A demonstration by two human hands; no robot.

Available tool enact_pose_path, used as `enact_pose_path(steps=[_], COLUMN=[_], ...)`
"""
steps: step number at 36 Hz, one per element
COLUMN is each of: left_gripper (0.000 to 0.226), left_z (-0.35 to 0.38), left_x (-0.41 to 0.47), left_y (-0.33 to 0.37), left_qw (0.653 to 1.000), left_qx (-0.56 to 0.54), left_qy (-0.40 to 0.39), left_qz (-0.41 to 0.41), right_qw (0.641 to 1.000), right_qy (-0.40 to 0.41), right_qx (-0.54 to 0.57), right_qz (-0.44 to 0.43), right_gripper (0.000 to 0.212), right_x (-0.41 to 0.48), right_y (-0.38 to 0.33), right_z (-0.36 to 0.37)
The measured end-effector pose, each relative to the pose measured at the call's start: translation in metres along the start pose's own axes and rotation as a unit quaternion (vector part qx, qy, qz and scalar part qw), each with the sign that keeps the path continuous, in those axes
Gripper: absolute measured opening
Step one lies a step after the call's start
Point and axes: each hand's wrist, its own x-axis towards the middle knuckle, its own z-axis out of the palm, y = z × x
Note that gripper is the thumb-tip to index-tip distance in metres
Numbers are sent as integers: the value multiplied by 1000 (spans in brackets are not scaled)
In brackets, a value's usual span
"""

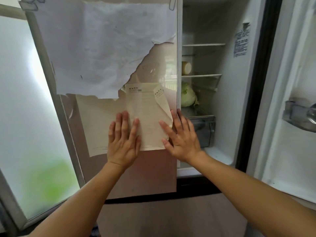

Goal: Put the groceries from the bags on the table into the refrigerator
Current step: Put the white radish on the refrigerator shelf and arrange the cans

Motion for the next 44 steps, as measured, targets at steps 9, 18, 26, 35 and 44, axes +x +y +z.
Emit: enact_pose_path(steps=[9, 18, 26, 35, 44], left_gripper=[65, 44, 36, 44, 49], left_z=[-21, -77, -106, -136, -138], left_x=[1, 13, 25, 106, 151], left_y=[6, 93, 221, 355, 434], left_qw=[999, 984, 936, 912, 937], left_qx=[-28, -173, -320, -379, -331], left_qy=[-45, 14, -73, 8, -49], left_qz=[-12, 51, 132, 155, 101], right_qw=[989, 943, 910, 879, 870], right_qy=[-131, -248, -211, -86, -75], right_qx=[-48, -103, -195, -226, -89], right_qz=[47, 198, 300, 410, 478], right_gripper=[68, 60, 50, 55, 60], right_x=[-6, -93, -155, -188, -201], right_y=[-11, 13, 74, 157, 217], right_z=[-35, -146, -259, -356, -355])
